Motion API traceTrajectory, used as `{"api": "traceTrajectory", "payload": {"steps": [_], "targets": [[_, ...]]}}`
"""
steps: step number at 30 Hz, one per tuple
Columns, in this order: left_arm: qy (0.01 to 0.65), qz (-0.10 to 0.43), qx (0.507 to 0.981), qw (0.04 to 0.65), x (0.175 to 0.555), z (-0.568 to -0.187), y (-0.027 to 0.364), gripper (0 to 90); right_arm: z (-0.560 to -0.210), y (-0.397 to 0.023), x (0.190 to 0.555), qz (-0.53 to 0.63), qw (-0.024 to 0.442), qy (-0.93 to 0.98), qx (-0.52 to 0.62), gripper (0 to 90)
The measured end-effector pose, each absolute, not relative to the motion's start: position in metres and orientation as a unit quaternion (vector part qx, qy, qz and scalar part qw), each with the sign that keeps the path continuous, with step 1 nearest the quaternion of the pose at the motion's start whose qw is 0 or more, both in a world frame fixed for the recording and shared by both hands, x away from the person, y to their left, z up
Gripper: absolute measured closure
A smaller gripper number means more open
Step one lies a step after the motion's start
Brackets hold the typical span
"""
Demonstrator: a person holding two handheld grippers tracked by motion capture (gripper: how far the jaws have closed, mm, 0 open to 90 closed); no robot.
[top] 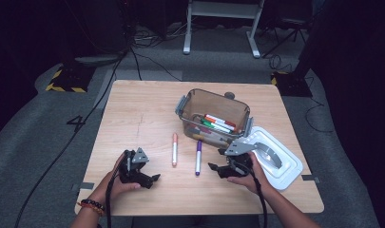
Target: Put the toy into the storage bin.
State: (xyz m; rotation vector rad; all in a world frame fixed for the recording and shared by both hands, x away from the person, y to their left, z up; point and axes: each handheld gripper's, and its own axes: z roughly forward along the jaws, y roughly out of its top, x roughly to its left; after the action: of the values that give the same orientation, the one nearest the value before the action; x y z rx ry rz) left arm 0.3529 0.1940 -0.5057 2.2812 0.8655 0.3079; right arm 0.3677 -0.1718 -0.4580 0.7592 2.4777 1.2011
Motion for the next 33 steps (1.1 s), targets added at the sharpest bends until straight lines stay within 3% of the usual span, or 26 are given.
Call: {"api": "traceTrajectory", "payload": {"steps": [8,14,18,21,23,24,25,26,33], "targets": [[0.332,0.118,0.874,0.335,0.353,-0.506,0.194,0.5,-0.476,-0.124,0.382,0.402,0.139,0.87,0.249,30.4],[0.332,0.119,0.874,0.335,0.353,-0.506,0.194,0.5,-0.491,-0.114,0.404,0.387,0.157,0.862,0.287,30.4],[0.332,0.119,0.874,0.335,0.353,-0.506,0.194,0.5,-0.499,-0.114,0.414,0.384,0.139,0.856,0.316,31.3],[0.332,0.118,0.874,0.335,0.353,-0.506,0.194,0.5,-0.502,-0.112,0.42,0.382,0.145,0.856,0.317,40.1],[0.333,0.118,0.874,0.335,0.352,-0.506,0.194,0.5,-0.5,-0.112,0.421,0.382,0.139,0.86,0.309,55.8],[0.333,0.118,0.874,0.335,0.352,-0.506,0.194,0.5,-0.5,-0.112,0.421,0.382,0.139,0.86,0.309,55.8],[0.333,0.118,0.873,0.335,0.352,-0.506,0.194,0.5,-0.499,-0.112,0.419,0.381,0.132,0.867,0.293,68.8],[0.333,0.118,0.874,0.334,0.352,-0.506,0.194,0.5,-0.498,-0.113,0.418,0.38,0.13,0.869,0.288,71.9],[0.335,0.118,0.873,0.335,0.352,-0.506,0.194,0.5,-0.495,-0.13,0.403,0.373,0.102,0.891,0.237,73.8]]}}
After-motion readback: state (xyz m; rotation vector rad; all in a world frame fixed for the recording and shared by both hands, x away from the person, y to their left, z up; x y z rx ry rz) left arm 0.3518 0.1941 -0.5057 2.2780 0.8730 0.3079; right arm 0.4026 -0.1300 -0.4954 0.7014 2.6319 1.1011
